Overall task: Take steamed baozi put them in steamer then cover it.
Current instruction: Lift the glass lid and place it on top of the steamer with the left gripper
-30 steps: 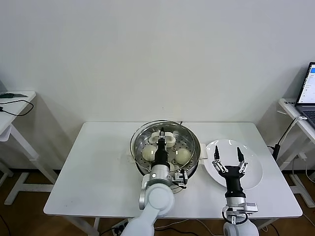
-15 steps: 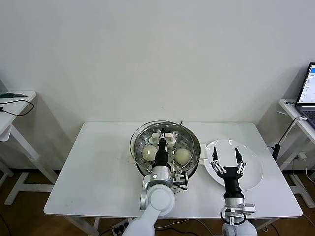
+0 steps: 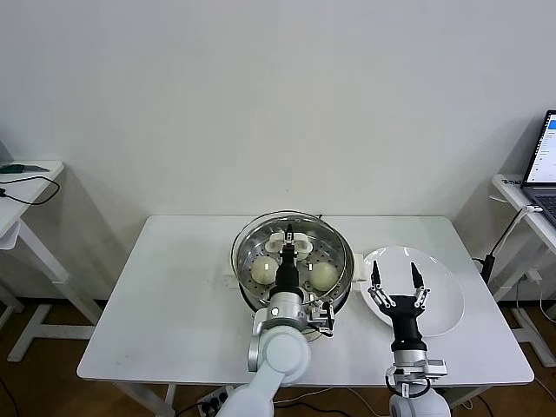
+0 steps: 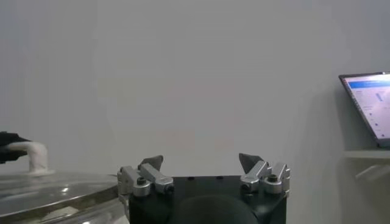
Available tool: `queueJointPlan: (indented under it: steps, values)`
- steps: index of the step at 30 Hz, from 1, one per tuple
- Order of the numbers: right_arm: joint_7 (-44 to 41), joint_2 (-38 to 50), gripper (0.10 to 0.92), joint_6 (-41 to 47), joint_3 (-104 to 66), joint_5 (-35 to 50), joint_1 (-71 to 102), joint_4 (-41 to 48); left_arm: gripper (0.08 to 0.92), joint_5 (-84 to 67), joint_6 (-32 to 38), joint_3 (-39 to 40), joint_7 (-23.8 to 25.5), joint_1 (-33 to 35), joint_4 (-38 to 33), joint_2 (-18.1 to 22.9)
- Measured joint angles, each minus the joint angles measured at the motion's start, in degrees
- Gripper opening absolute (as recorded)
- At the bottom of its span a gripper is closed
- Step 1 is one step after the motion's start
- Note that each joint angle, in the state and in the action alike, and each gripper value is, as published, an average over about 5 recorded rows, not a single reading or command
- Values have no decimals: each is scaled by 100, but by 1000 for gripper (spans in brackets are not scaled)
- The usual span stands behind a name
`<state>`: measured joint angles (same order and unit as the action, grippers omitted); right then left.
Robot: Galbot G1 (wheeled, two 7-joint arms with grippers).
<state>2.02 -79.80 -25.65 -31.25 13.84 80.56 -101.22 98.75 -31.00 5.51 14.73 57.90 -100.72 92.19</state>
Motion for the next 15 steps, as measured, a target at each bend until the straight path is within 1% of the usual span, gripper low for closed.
queueJointPlan:
  steps: [15]
  values:
    - [-11,-9,823,-6,37,-49,-6,49,188,-4,100,78,-91,46,36,-2]
